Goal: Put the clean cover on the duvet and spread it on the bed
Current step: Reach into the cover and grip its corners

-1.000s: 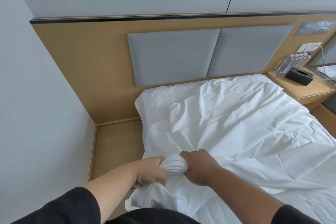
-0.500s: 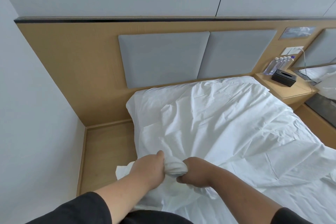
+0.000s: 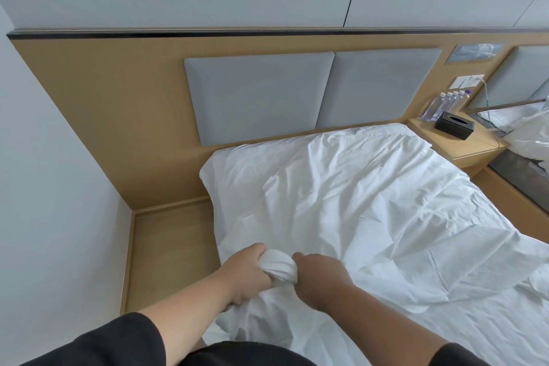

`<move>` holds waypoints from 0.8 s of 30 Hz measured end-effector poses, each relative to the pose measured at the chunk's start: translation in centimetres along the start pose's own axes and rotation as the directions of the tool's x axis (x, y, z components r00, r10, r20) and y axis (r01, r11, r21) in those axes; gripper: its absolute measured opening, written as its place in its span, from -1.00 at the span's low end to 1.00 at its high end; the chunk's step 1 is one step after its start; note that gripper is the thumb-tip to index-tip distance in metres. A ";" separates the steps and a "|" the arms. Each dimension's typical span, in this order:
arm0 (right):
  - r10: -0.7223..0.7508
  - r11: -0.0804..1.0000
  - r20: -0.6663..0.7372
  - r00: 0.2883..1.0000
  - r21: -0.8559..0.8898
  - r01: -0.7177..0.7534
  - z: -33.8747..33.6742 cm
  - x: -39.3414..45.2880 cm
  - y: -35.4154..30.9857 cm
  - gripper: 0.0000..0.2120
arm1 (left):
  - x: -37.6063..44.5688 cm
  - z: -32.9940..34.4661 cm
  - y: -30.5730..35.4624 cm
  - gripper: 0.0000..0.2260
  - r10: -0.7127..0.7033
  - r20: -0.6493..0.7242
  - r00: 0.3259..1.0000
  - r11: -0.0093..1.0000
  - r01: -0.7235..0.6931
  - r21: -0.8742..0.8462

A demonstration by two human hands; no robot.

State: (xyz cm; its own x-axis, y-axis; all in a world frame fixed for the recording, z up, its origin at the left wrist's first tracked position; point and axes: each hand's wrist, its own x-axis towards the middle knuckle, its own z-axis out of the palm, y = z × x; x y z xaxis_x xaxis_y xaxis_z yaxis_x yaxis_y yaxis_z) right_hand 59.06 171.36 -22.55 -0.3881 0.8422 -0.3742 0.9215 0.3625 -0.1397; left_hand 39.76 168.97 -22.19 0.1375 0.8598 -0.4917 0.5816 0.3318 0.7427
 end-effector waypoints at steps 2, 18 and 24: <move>-0.014 0.993 -0.145 0.989 0.116 0.031 0.0 0.2 0.1 -0.86 | -0.7 -0.3 0.8 -0.76 0.021 0.006 1.000 0.969 -0.019 -0.247; -0.125 0.991 0.293 0.948 0.087 0.103 -3.7 1.9 -0.3 -0.70 | -1.4 0.0 0.8 -0.58 -0.018 -0.053 0.998 0.926 0.037 0.376; 0.042 0.996 0.363 0.931 -0.091 -0.009 -1.8 2.6 -1.4 -0.94 | -0.1 1.3 -0.6 -0.73 0.079 -0.084 0.993 0.776 -0.008 0.631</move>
State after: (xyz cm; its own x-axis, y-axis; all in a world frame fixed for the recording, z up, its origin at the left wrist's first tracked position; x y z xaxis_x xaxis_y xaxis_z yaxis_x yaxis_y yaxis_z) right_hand 56.71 173.76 -21.65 -0.3162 0.6544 -0.6868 0.9196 0.3893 -0.0523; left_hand 40.40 168.14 -23.19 0.1147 0.9129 -0.3917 0.9560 0.0058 0.2933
